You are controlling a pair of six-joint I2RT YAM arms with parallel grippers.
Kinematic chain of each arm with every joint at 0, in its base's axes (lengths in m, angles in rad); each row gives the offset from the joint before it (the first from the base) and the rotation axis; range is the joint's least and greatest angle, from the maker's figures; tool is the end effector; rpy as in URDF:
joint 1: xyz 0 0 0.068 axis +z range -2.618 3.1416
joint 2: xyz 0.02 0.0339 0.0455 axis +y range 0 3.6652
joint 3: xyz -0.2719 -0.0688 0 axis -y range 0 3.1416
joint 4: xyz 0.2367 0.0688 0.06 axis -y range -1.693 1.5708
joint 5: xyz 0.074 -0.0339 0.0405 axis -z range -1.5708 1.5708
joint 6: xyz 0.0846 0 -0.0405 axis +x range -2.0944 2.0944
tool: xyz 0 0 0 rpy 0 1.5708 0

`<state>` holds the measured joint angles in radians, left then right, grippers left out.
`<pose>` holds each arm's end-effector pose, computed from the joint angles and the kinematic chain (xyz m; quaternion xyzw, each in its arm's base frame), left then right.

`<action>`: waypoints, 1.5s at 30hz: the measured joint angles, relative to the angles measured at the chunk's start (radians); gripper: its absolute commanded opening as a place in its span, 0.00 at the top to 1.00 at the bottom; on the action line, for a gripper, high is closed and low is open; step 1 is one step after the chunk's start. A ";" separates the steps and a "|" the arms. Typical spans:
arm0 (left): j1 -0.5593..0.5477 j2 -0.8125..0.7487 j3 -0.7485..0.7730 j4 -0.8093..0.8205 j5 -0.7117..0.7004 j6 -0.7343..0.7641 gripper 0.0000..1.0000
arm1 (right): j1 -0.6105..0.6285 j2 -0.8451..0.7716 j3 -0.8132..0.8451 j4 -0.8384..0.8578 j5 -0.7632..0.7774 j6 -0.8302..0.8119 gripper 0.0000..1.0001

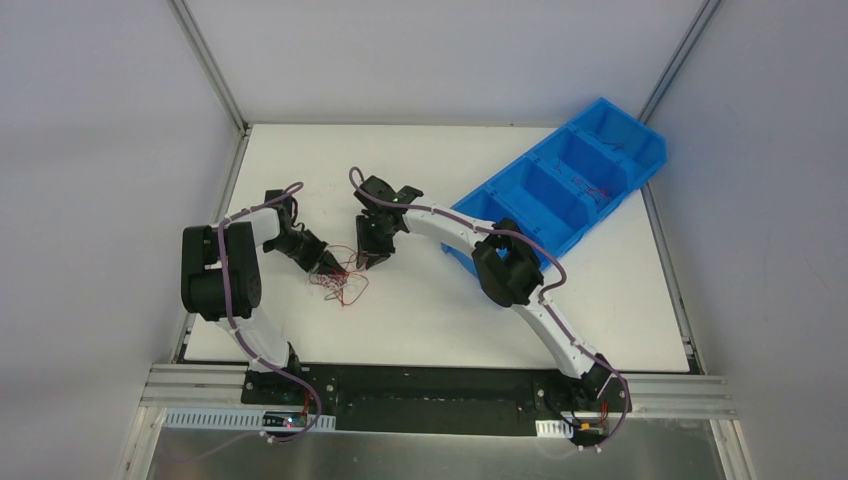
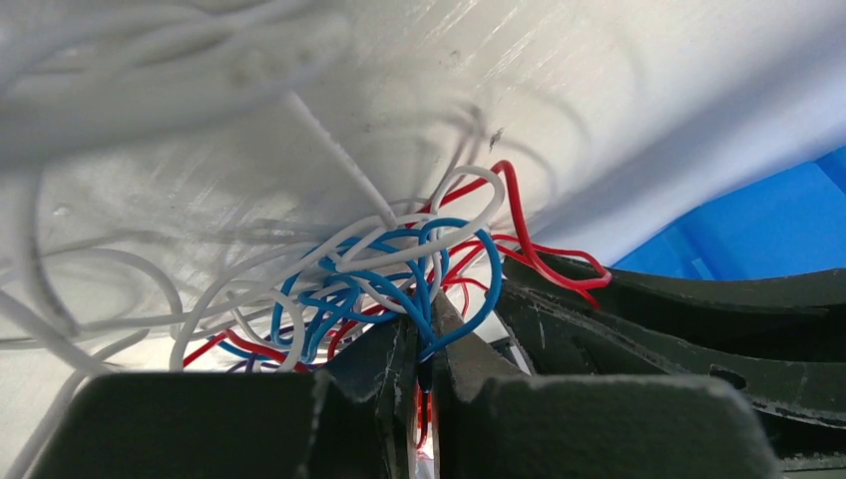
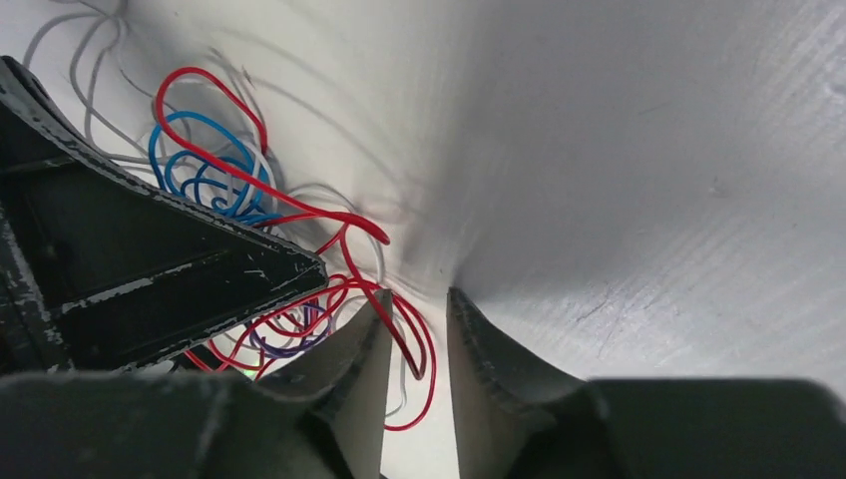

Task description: Untangle the cables

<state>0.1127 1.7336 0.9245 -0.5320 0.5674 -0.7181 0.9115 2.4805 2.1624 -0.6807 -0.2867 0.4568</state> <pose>0.3071 -0.0110 0.1104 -0.3555 0.8855 -0.2982 0.0221 0.3255 0.4590 0.1329 -0.2533 0.9160 0.2827 0.1298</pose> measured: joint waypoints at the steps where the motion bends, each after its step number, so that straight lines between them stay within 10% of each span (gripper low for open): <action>1: 0.000 0.001 0.001 0.000 0.001 0.000 0.94 | 0.000 0.002 0.000 0.004 -0.005 0.002 0.80; 3: 0.000 0.002 0.003 0.000 0.002 0.000 0.91 | 0.001 0.004 -0.001 0.014 -0.004 0.006 0.98; 12: 0.007 -0.087 0.005 -0.011 -0.002 -0.004 0.39 | 0.001 -0.035 -0.075 0.078 0.066 -0.012 1.00; 22: 0.104 -0.173 0.057 -0.011 -0.076 -0.006 0.41 | 0.001 -0.327 -0.149 0.081 0.104 -0.058 1.00; 29: 0.111 -0.043 -0.043 0.003 -0.071 -0.046 0.70 | 0.001 -0.457 -0.066 0.079 0.101 -0.058 1.00; 37: 0.111 -0.037 -0.057 0.010 -0.071 -0.058 0.71 | -0.056 -0.574 0.177 0.048 0.145 -0.049 1.00; 42: 0.112 -0.028 -0.057 0.008 -0.070 -0.063 0.92 | -0.180 -0.732 0.219 0.098 0.167 -0.010 1.00; 45: 0.113 -0.020 -0.056 0.004 -0.069 -0.067 0.76 | -0.239 -0.805 0.230 0.141 0.166 0.024 1.00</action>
<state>0.2253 1.7138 0.8688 -0.5278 0.4988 -0.7853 0.6727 1.6756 2.3928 -0.5396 -0.1207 0.4808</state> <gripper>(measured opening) 0.101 0.009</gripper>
